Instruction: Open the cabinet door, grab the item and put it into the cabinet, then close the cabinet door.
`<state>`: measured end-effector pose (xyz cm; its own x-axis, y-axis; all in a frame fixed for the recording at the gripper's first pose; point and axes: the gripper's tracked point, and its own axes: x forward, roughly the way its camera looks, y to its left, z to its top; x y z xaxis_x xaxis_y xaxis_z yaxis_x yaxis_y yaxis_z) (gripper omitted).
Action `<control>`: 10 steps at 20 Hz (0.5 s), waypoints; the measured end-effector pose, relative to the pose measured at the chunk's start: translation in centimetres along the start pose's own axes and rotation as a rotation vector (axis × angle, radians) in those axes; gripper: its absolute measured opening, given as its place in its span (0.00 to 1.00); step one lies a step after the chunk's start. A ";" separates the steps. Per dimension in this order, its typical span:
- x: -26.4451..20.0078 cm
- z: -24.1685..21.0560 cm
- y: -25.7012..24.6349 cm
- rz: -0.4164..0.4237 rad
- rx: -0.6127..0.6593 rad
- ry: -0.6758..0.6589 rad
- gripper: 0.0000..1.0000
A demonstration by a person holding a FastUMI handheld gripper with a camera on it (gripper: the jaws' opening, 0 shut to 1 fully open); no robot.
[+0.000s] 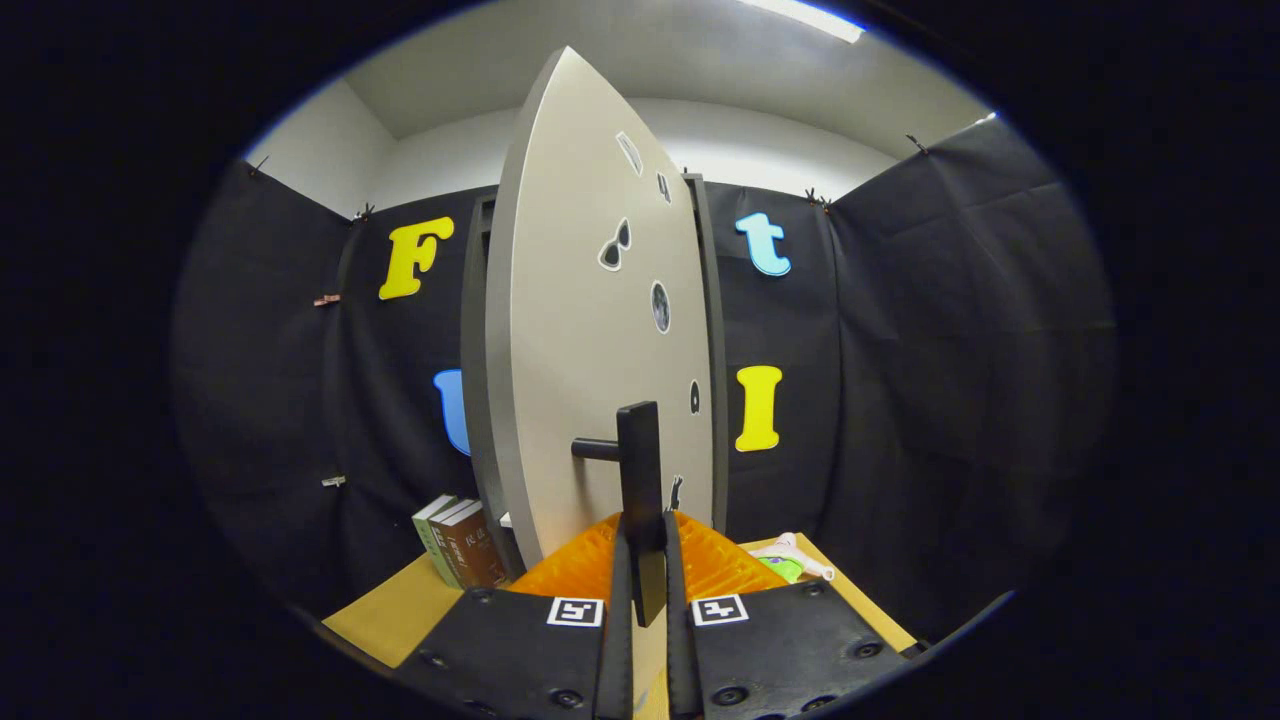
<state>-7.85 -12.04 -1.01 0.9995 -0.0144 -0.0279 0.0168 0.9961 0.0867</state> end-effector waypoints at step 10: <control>-0.8 0.3 -4.3 -0.044 -0.003 -0.008 0.17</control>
<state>-8.76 -16.36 -1.05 0.9980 -0.0589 -0.0242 0.0607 0.9948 0.0823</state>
